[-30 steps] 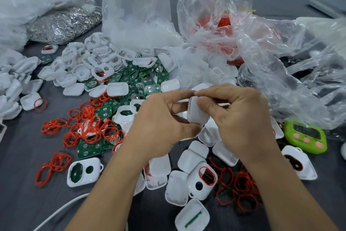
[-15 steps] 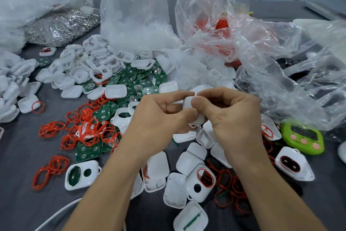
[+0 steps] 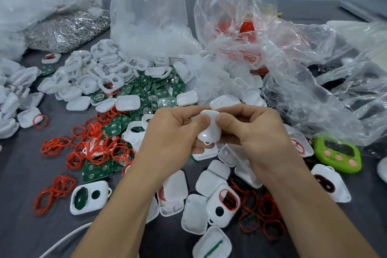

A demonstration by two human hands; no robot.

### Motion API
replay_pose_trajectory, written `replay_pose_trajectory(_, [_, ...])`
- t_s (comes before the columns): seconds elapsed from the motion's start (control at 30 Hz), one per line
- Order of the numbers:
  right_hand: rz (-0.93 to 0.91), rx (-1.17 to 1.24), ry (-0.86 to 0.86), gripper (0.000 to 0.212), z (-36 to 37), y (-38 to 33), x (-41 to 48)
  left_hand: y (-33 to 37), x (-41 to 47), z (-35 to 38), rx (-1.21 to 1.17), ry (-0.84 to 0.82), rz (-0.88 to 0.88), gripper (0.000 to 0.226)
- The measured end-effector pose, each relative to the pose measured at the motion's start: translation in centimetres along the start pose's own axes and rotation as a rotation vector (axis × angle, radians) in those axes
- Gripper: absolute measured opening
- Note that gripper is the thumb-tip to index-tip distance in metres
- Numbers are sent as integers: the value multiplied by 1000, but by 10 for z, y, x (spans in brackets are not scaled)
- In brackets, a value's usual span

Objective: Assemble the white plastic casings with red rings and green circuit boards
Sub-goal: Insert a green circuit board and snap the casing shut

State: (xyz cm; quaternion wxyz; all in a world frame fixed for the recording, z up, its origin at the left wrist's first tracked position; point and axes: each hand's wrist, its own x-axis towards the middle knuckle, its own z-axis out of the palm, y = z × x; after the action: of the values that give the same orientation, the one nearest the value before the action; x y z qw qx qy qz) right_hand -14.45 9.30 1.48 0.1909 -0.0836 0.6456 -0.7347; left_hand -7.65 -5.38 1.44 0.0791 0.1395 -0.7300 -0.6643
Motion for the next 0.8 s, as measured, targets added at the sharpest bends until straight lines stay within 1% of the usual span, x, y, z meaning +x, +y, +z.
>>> replay_pose_trajectory(0.03, [-33, -58, 20, 19, 2, 1, -1, -1, 0, 1, 40, 24, 20, 28])
replay_pose_trajectory(0.07, [-66, -110, 41, 19, 2, 3, -1, -1, 0, 1, 76, 43, 37, 32])
replay_pose_trajectory(0.17, [-128, -188, 101, 14, 5, 7, -2, -4, 0, 3, 146, 87, 87, 36])
replay_pose_trajectory(0.27, [-163, -231, 154, 12, 6, 11, -1, -8, -2, 8, 239, 132, 162, 20])
replay_pose_trajectory(0.33, [-167, -259, 170, 10, 7, 13, -1, -9, -2, 8, 291, 150, 186, 16])
replay_pose_trajectory(0.4, [-128, -224, 120, 9, 8, 13, 1, -8, -1, 5, 283, 158, 177, 19])
replay_pose_trajectory(0.47, [-55, -159, -1, 10, 8, 12, 2, -4, -1, 1, 169, 169, 136, 25])
replay_pose_trajectory(0.53, [-16, -158, -95, 19, 5, 9, 2, -1, -1, 1, 66, 157, 102, 25])
replay_pose_trajectory(0.6, [-19, -170, -132, 21, 1, 5, 1, 0, -2, 2, 34, 145, 92, 24])
replay_pose_trajectory(0.67, [-46, -209, -106, 23, -2, 3, 1, -1, -1, 0, 75, 97, 84, 26])
replay_pose_trajectory(0.73, [-91, -242, -38, 23, -4, 2, 1, -1, -2, -2, 143, 0, 60, 35])
replay_pose_trajectory(0.8, [-114, -230, -1, 24, -4, 1, 1, -1, -2, 0, 148, -34, 39, 46])
